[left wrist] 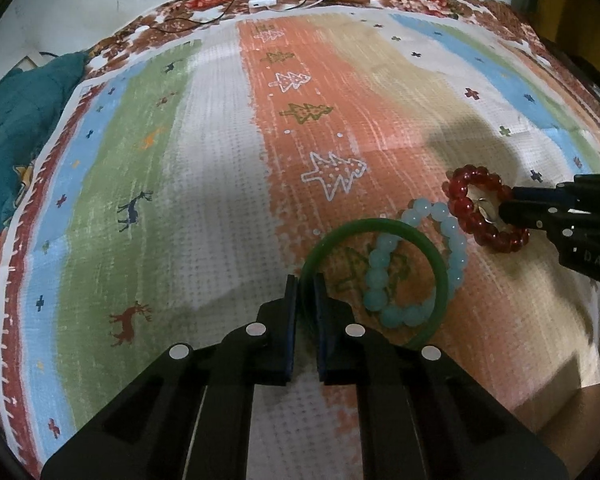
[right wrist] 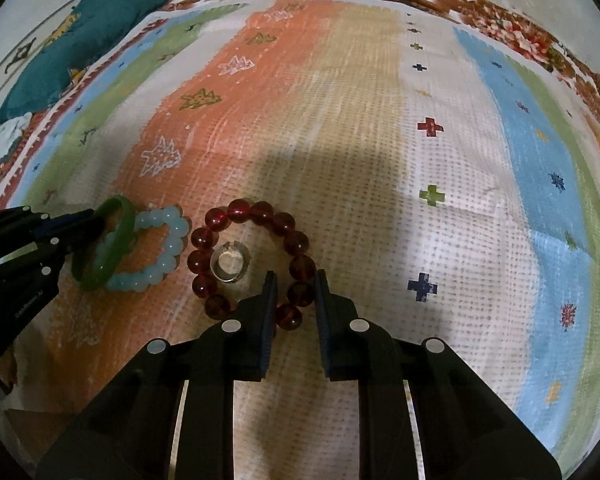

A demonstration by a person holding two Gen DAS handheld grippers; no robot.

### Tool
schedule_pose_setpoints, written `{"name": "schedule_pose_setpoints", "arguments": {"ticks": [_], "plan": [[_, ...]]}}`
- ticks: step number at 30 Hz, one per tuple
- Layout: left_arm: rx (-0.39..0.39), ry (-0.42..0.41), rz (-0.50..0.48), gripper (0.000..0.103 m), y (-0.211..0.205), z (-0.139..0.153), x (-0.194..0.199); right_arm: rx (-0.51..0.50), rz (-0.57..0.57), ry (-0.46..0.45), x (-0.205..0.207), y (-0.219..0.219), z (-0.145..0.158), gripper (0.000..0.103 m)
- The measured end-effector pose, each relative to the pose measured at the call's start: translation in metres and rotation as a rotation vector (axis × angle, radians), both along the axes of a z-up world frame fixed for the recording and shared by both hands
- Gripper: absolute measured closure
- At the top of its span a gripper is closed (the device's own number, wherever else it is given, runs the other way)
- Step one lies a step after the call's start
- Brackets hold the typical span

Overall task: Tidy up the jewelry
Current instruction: 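Close left tool on green jade bangle while right tool grasps red bead bracelet, then lift and carry green bangle and red bracelet over the tin box with both tools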

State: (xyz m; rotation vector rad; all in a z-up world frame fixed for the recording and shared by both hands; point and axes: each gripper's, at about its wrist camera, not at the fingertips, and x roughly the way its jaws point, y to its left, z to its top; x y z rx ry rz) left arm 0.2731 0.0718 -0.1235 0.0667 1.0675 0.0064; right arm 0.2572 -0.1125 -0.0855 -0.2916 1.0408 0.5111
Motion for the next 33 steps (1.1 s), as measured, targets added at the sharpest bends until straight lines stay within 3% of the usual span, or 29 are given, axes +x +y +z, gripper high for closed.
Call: {"name": "schedule_pose_setpoints", "arguments": {"ticks": [11,33], "plan": [[-0.019,-0.026,0.005,0.097,-0.002,0.020,-0.009,0.017,-0.015,0.004,-0.010,-0.009,0.014,0.089],[-0.046,-0.103,0.045,0.096,-0.003,0.072,-0.047,0.090,0.001,-0.060,-0.063,-0.008,0.080,0.089]]}}
